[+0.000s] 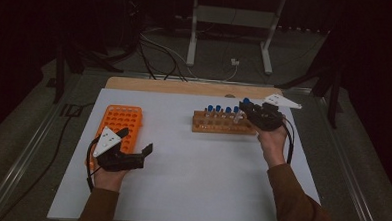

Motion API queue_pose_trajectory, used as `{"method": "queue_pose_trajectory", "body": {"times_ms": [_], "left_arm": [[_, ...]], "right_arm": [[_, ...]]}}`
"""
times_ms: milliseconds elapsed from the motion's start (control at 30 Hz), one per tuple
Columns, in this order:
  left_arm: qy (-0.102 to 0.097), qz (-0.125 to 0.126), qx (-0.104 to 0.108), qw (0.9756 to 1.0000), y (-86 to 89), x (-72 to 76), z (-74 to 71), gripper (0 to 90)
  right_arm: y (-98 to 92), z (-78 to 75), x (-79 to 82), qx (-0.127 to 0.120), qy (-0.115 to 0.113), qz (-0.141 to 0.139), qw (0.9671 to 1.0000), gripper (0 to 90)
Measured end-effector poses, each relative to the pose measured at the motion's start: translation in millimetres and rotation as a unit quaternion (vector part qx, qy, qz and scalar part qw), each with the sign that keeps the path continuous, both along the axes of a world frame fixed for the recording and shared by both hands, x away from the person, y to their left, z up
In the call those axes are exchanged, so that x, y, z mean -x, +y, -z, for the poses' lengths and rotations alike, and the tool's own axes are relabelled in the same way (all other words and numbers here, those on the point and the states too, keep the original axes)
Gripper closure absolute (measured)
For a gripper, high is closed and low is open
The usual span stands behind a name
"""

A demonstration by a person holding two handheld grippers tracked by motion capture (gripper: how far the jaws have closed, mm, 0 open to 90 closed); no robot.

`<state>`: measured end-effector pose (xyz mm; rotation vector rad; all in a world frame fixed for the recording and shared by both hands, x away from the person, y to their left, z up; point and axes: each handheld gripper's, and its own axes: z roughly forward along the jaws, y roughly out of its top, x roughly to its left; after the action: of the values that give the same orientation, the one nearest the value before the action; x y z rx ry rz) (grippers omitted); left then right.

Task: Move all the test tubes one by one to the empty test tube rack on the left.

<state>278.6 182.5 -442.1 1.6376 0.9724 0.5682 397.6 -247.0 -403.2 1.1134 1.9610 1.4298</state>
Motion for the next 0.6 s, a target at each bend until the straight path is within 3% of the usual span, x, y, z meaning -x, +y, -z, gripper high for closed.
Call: {"method": "queue_pose_trajectory", "body": {"times_ms": [233, 600], "left_arm": [[0.0, 0.011, -0.01, 0.9999, -22.2, -11.5, -3.0, 0.4], [0.004, 0.032, -0.011, 0.9994, -60.1, -27.8, 5.0, 0.4]], "right_arm": [[17.2, 3.7, 5.0, -0.033, 0.023, -0.041, 0.9984, 76.5], [48.7, 4.4, 16.9, -0.015, 0.024, -0.09, 0.9955, 76.4]]}}
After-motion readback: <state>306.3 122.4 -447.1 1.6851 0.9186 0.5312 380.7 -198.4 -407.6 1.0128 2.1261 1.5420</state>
